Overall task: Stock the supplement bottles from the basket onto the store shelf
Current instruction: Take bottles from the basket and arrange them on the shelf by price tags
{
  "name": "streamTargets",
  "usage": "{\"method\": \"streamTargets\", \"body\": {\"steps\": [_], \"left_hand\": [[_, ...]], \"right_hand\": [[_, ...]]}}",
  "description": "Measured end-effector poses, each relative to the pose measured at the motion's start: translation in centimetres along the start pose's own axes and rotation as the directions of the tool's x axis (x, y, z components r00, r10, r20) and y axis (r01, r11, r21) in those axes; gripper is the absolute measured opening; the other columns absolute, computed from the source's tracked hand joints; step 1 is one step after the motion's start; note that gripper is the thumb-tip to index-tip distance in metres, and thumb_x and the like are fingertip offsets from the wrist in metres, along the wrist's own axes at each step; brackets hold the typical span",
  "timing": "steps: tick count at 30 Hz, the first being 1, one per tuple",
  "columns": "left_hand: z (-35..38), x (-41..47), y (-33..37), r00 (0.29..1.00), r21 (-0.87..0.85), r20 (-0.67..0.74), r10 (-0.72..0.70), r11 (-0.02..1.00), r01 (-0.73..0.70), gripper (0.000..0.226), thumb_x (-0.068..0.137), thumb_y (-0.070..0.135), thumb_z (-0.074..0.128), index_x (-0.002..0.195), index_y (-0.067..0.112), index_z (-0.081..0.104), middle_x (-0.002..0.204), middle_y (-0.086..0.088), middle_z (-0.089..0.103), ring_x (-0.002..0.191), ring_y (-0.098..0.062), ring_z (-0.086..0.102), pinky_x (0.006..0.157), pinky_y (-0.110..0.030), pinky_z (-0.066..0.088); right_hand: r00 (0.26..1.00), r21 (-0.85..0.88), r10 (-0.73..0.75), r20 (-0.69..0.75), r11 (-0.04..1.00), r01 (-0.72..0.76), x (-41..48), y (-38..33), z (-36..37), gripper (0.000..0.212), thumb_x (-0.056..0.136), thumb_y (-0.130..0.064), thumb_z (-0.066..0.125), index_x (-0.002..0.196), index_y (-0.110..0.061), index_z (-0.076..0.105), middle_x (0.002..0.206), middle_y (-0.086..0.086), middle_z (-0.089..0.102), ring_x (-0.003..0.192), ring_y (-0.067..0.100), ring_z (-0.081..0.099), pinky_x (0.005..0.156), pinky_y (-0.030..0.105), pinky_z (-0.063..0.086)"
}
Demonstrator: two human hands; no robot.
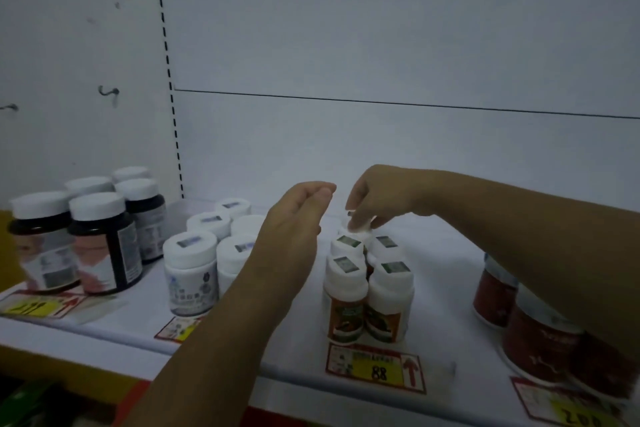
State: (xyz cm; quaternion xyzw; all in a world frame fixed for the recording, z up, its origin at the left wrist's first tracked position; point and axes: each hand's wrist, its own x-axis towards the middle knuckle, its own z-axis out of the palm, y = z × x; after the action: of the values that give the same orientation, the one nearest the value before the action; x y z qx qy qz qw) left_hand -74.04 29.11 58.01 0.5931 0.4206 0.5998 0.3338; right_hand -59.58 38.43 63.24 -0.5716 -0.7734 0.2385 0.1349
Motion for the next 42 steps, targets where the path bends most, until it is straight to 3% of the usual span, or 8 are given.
{"method": "streamTargets", "body": {"steps": [6,10,13,18,25,30,33,42], "left_hand": [[0.4,0.7,0.3,0.998,0.016,0.059,0.030,0.999,-0.031,0.020,0.098,0.026,0.041,0.094,0.035,0.058,0.103,0.020,0.059,0.101,0.002,0.054,0.087,-0.023,0.047],[1.6,2.5,2.3,0.979,0.228,0.160,0.127,0.960,-0.162,0.015,0.096,0.035,0.042,0.095,0.038,0.056,0.099,0.024,0.058,0.093,0.008,0.054,0.078,-0.014,0.040],[3.3,5.6,5.1,0.932,0.614,0.337,0.132,0.720,-0.323,0.040,0.094,0.047,0.038,0.128,0.026,0.048,0.124,0.007,0.056,0.106,-0.009,0.053,0.083,-0.021,0.039],[6.1,5.6,7.6,0.891,0.860,0.441,-0.106,0.336,-0.385,0.069,0.092,0.060,0.028,0.148,0.021,0.020,0.159,-0.002,0.018,0.147,-0.021,0.007,0.118,-0.044,0.012],[13.8,-5.0,9.4,0.866,0.802,0.500,-0.018,0.388,-0.455,0.061,0.093,0.057,0.030,0.146,0.028,0.026,0.156,0.003,0.028,0.145,-0.018,0.020,0.116,-0.041,0.020],[18.8,-15.5,8.5,0.789,0.626,0.558,0.259,0.493,-0.604,0.034,0.088,0.047,0.041,0.106,0.030,0.065,0.086,0.009,0.070,0.082,-0.015,0.065,0.068,-0.028,0.046],[21.1,-20.5,4.9,0.710,0.623,0.693,0.122,0.393,-0.676,0.039,0.086,0.050,0.041,0.112,0.030,0.062,0.091,0.008,0.072,0.083,-0.015,0.066,0.068,-0.028,0.047],[24.9,-25.3,-7.9,0.776,0.765,0.545,-0.318,0.567,-0.305,0.036,0.087,0.031,0.056,0.122,0.023,0.058,0.111,-0.003,0.067,0.095,-0.018,0.062,0.074,-0.021,0.045]], "right_hand": [[0.999,-0.057,0.012,0.037,0.998,-0.010,-0.2,1.0,0.7,0.032,0.083,-0.025,0.068,0.110,-0.008,0.064,0.116,0.006,0.064,0.098,0.018,0.062,0.079,0.025,0.054],[0.964,-0.531,-0.154,-0.215,0.847,0.016,-1.7,2.4,-0.9,0.063,0.090,-0.051,0.046,0.142,-0.017,0.034,0.149,0.006,0.037,0.135,0.025,0.035,0.109,0.038,0.030],[0.928,-0.715,-0.244,-0.281,0.699,-0.032,-4.5,3.7,-3.6,0.069,0.092,-0.055,0.038,0.147,-0.018,0.020,0.157,0.009,0.017,0.145,0.026,0.012,0.116,0.043,0.015],[0.939,-0.654,-0.163,-0.303,0.752,-0.080,-11.9,5.8,-6.2,0.073,0.091,-0.058,0.035,0.148,-0.018,0.015,0.159,0.009,0.009,0.146,0.024,0.001,0.117,0.044,0.009],[0.908,-0.643,-0.282,-0.310,0.765,0.018,-26.0,11.4,-5.3,0.064,0.092,-0.051,0.040,0.145,-0.018,0.025,0.155,0.007,0.024,0.143,0.023,0.017,0.115,0.041,0.021],[0.771,-0.619,-0.544,-0.331,0.742,0.257,-35.7,16.4,-1.1,0.028,0.090,-0.040,0.048,0.103,-0.020,0.063,0.088,-0.001,0.067,0.080,0.019,0.059,0.066,0.032,0.044],[0.840,-0.662,-0.516,-0.170,0.690,0.291,-39.4,20.7,2.4,0.026,0.090,-0.038,0.046,0.089,-0.018,0.063,0.073,0.003,0.064,0.063,0.021,0.052,0.057,0.030,0.038],[0.984,-0.406,-0.083,-0.156,0.914,0.013,-40.1,34.0,9.3,0.029,0.092,-0.039,0.046,0.113,-0.023,0.058,0.103,0.001,0.067,0.093,0.019,0.058,0.073,0.024,0.035]]}}
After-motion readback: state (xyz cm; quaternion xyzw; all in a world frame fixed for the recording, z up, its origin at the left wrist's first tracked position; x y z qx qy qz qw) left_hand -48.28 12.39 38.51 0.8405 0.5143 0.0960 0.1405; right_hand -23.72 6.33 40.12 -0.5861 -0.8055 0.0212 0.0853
